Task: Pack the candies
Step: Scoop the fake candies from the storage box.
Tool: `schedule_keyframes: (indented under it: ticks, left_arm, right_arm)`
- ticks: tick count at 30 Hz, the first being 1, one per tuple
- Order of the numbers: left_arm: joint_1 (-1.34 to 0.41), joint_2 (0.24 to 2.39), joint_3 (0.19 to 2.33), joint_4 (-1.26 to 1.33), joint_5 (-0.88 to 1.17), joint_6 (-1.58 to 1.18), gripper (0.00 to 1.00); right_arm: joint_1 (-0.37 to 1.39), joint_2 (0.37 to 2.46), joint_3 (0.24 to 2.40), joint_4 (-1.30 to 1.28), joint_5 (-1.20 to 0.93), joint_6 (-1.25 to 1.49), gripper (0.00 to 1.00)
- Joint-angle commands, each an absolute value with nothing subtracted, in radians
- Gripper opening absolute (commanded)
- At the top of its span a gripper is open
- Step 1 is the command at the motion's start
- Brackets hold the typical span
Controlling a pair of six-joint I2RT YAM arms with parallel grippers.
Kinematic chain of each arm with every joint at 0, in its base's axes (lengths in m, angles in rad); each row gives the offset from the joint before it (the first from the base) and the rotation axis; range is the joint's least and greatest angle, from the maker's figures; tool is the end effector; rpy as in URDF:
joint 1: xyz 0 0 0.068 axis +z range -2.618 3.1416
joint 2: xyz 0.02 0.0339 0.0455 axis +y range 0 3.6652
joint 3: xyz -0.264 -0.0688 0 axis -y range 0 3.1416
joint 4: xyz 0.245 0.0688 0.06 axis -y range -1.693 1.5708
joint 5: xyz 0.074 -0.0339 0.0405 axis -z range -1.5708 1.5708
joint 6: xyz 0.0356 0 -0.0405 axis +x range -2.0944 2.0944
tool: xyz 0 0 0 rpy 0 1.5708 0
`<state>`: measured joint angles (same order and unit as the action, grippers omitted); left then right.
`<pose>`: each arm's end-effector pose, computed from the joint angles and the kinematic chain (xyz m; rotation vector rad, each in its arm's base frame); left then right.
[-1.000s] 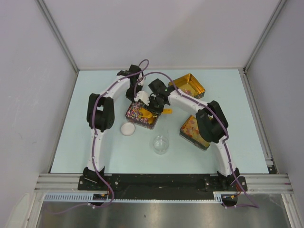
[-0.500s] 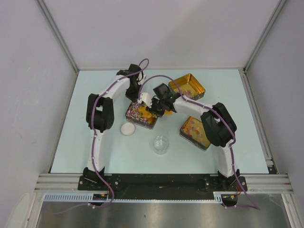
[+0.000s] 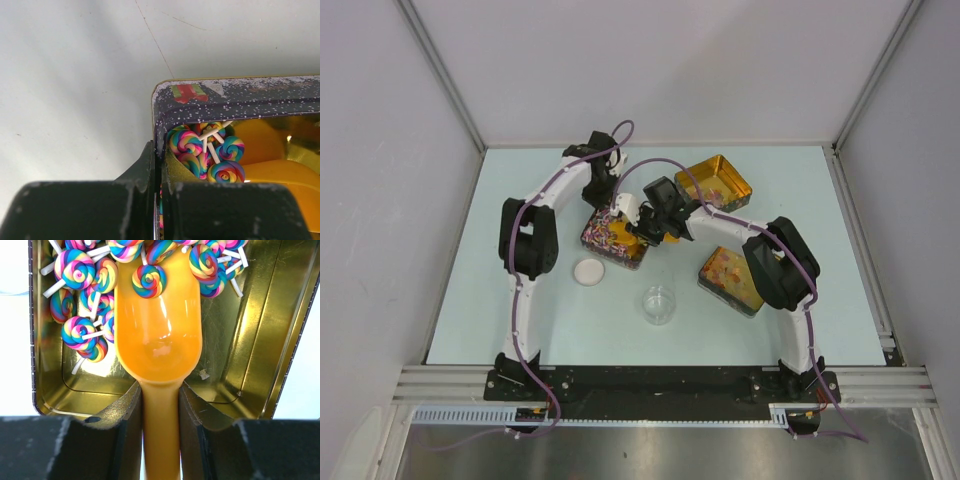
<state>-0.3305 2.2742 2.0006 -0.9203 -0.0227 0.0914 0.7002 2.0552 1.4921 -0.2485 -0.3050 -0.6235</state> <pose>0.4573 -0.1560 0.2045 0.5730 2.7045 -0.0317 0.3422 0.3023 0.1888 -1.5685 1.7772 0.3996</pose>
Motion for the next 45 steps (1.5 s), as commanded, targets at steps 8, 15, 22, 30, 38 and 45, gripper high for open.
schedule_keyframes:
  ticks: [8,15,22,30,38,45]
  left_arm:
    - [-0.367,2.157,2.014,-0.931,0.080,0.061,0.00]
    - [-0.367,2.141,2.002,-0.933,0.117,0.081,0.00]
    - [-0.367,2.149,1.996,-0.942,0.126,0.120,0.00]
    - [-0.367,2.154,1.987,-0.940,0.104,0.129,0.00]
    - [-0.361,2.152,1.987,-0.942,0.087,0.135,0.00]
    - [-0.345,2.155,1.983,-0.940,0.083,0.133,0.00]
  right_arm:
    - [0.686,1.996,1.456,-0.135,-0.373,-0.603,0.00]
    - [0.704,1.988,1.405,-0.043,-0.292,-0.587,0.00]
    - [0.713,2.008,1.368,0.080,-0.259,-0.606,0.00]
    - [0.673,1.948,1.351,0.060,-0.343,-0.565,0.00]
    - [0.663,1.882,1.312,0.028,-0.371,-0.572,0.00]
    - [0.663,1.842,1.276,0.006,-0.407,-0.603,0.00]
